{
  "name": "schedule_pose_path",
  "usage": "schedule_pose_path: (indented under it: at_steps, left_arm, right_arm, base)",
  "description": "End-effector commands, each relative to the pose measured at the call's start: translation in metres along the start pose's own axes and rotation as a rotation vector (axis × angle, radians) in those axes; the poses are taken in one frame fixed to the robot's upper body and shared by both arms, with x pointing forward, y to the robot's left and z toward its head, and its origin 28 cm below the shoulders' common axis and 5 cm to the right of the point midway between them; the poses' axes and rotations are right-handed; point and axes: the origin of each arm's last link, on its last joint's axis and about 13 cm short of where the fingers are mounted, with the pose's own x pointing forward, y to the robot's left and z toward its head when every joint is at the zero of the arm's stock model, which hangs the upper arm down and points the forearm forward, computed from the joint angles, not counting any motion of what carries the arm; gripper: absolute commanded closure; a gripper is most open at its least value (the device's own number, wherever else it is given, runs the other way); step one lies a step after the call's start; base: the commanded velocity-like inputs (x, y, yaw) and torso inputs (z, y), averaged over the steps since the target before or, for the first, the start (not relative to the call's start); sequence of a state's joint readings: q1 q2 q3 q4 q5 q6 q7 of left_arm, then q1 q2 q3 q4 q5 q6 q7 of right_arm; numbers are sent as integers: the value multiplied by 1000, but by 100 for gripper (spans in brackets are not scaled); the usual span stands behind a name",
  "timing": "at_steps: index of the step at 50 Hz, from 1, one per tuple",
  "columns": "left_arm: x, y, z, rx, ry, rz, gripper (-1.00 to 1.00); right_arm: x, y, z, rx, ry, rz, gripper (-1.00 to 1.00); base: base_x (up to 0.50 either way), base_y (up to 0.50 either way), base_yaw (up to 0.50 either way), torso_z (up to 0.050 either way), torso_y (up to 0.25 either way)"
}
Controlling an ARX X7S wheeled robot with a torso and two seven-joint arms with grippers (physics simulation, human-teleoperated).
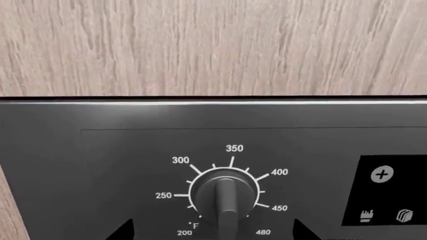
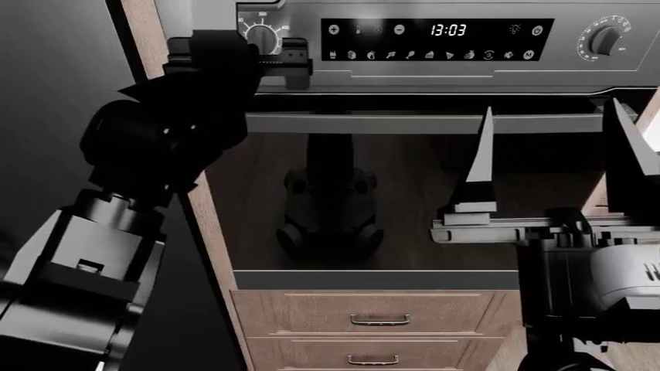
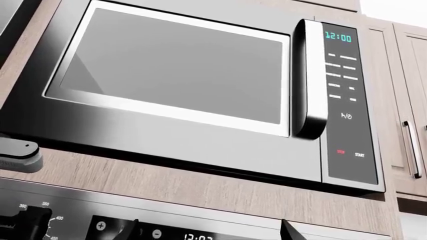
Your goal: Preheat the oven by turning the temperature knob.
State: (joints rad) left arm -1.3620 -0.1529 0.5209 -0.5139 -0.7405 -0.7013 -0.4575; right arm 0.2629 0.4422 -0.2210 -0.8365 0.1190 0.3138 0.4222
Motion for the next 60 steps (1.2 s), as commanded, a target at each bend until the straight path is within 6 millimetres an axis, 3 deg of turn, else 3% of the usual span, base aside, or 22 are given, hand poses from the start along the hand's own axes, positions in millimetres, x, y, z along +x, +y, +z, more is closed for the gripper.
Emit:
schedule_pose_path:
  at_steps: [1,60]
  left_arm:
    - [-1,-3,0,3,-4,-14,-100]
    - [11,-3,-7,16,1,-11,-100]
  right_arm:
    - [0,0,-1,-1,1,2,-100]
    - [-2,0,1,-3,1,6,-100]
  base:
    - [0,0,0,0,0]
    - [0,0,0,0,0]
